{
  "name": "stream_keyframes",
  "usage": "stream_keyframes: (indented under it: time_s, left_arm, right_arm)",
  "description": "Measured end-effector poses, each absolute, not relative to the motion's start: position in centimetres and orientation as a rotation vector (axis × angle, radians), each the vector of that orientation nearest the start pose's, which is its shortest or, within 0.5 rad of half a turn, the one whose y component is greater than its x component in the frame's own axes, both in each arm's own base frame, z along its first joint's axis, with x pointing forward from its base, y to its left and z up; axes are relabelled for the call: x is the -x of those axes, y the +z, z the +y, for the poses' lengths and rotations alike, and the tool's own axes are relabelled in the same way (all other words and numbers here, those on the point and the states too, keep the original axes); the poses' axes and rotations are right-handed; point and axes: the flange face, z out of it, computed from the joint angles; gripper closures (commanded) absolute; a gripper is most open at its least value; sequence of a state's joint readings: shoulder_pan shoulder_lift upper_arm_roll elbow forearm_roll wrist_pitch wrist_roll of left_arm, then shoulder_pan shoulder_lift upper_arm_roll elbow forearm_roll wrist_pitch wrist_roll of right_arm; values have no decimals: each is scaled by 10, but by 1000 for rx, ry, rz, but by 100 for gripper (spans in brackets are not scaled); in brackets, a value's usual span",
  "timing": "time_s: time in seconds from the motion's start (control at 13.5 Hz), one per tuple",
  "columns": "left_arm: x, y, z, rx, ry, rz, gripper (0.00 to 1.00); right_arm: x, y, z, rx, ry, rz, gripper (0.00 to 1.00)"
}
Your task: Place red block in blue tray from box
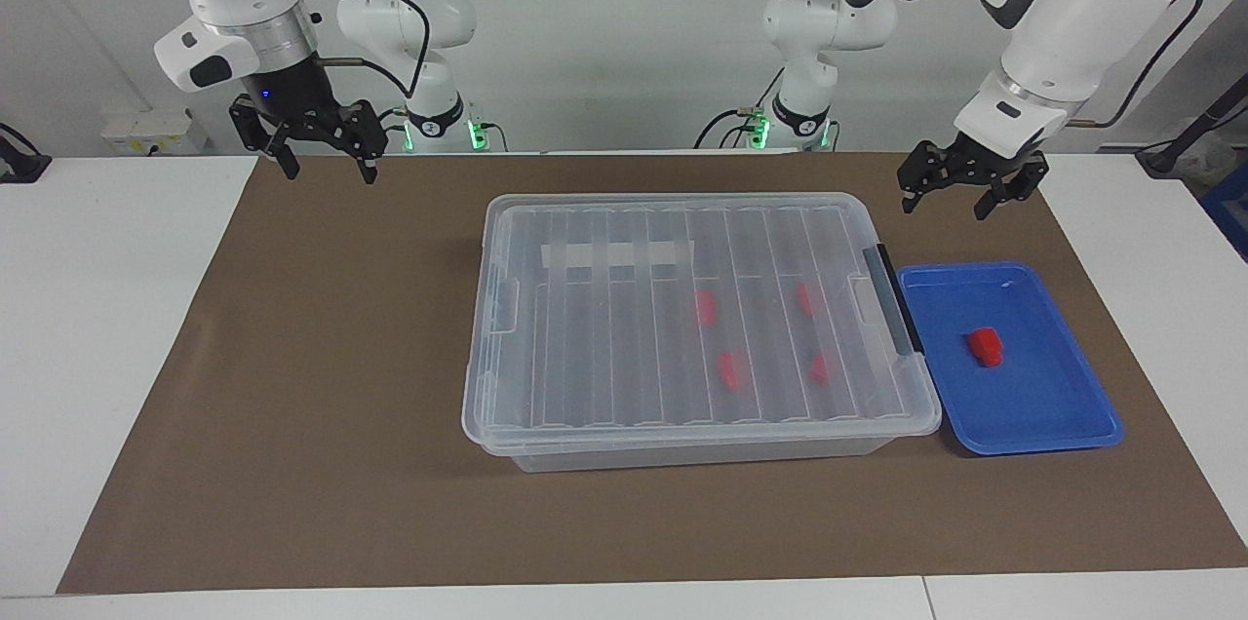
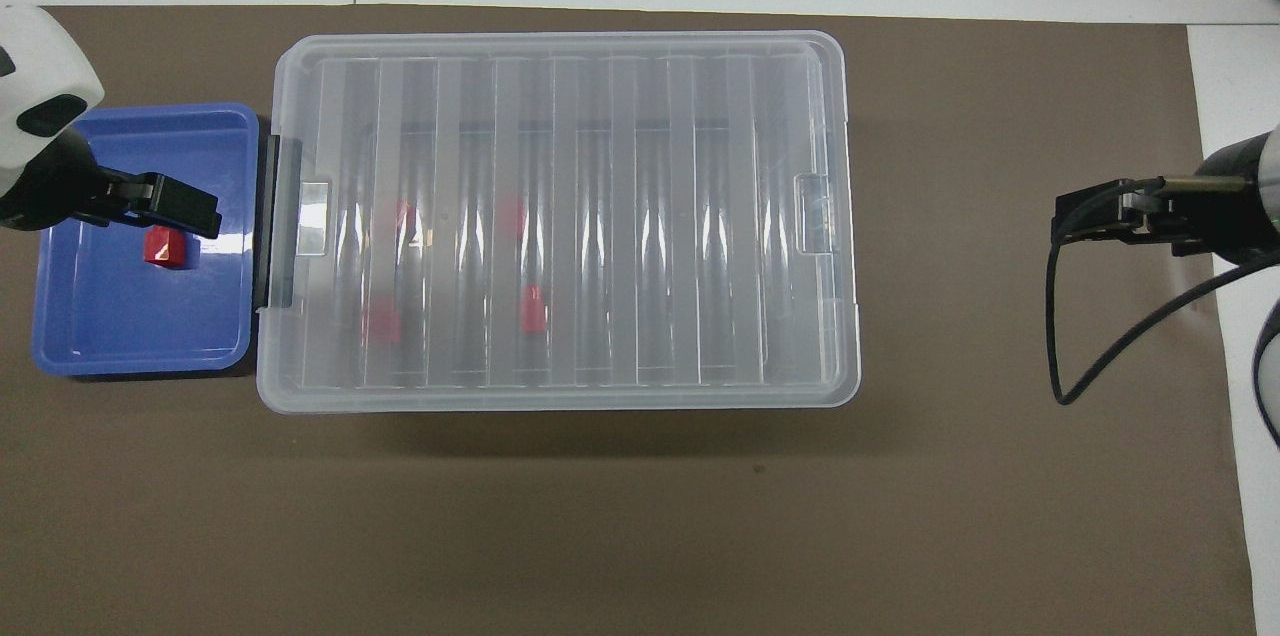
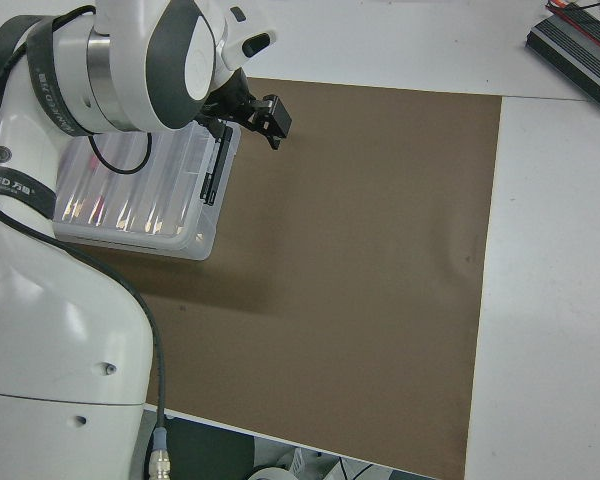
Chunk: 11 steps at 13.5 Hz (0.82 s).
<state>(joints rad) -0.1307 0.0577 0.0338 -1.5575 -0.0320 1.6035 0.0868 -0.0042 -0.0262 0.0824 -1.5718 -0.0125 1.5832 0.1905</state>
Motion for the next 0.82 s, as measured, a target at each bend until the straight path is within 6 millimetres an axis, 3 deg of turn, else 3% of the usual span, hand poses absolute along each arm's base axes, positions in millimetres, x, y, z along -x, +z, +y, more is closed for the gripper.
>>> stream_keyframes:
  time_s: [0.82]
  left_arm:
    - [-571, 601, -59, 3158, 21, 288, 0]
  right_arm:
    - [-545, 633, 45, 3150, -21, 169, 0]
